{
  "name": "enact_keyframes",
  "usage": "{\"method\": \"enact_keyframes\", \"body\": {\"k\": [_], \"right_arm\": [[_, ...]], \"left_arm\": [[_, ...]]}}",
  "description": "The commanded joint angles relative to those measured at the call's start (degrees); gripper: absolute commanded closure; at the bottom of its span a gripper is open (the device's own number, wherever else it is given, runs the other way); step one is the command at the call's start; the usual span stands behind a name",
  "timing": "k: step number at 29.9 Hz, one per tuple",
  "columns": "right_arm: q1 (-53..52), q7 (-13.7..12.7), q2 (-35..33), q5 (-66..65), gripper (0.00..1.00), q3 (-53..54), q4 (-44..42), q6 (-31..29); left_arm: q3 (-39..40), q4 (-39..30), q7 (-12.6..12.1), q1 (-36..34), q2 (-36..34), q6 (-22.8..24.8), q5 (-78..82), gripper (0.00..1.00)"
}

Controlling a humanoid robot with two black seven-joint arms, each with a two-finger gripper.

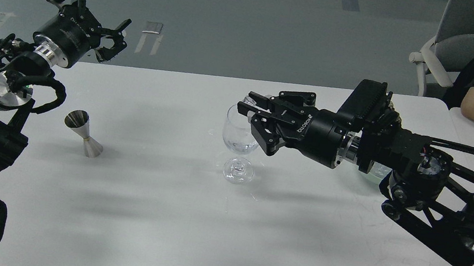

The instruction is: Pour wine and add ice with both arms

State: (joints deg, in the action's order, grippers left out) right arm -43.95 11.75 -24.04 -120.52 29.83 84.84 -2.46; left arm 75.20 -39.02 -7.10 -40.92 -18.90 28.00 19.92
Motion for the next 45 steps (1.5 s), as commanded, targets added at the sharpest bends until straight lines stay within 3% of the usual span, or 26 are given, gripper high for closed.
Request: {"method": "enact_keyframes", "body": {"k": [1,18,21,26,33,40,45], "right_arm": [[0.0,-0.4,0.4,-0.8,1.00,0.0,-0.1,0.0],[-0.2,-0.5,4.4,-0.9,0.98,0.0,-5.4,0.0],[-0.2,-0.5,4.4,-0.9,0.94,0.0,-5.5,0.1],[-0.2,-0.5,4.4,-0.9,0.80,0.0,-5.5,0.1],[-0.2,-0.5,4.4,-0.9,0.73,0.1,-5.4,0.1],[-0.2,-0.6,4.4,-0.9,0.59,0.1,-5.3,0.1],[-0.3,-0.5,4.4,-0.8,0.58,0.1,-5.3,0.1]], "left_arm": [[0.1,0.0,0.0,0.1,0.1,0.0,0.0,0.02],[0.0,0.0,0.0,0.2,0.0,0.0,-0.1,0.02],[0.0,0.0,0.0,0.2,0.0,0.0,-0.1,0.02],[0.0,0.0,0.0,0.2,0.0,0.0,-0.1,0.02],[0.0,0.0,0.0,0.2,-0.1,0.0,-0.1,0.02],[-0.1,0.0,0.0,0.3,-0.1,0.0,-0.1,0.02],[-0.1,0.0,0.0,0.3,-0.1,0.0,-0.1,0.02]]}}
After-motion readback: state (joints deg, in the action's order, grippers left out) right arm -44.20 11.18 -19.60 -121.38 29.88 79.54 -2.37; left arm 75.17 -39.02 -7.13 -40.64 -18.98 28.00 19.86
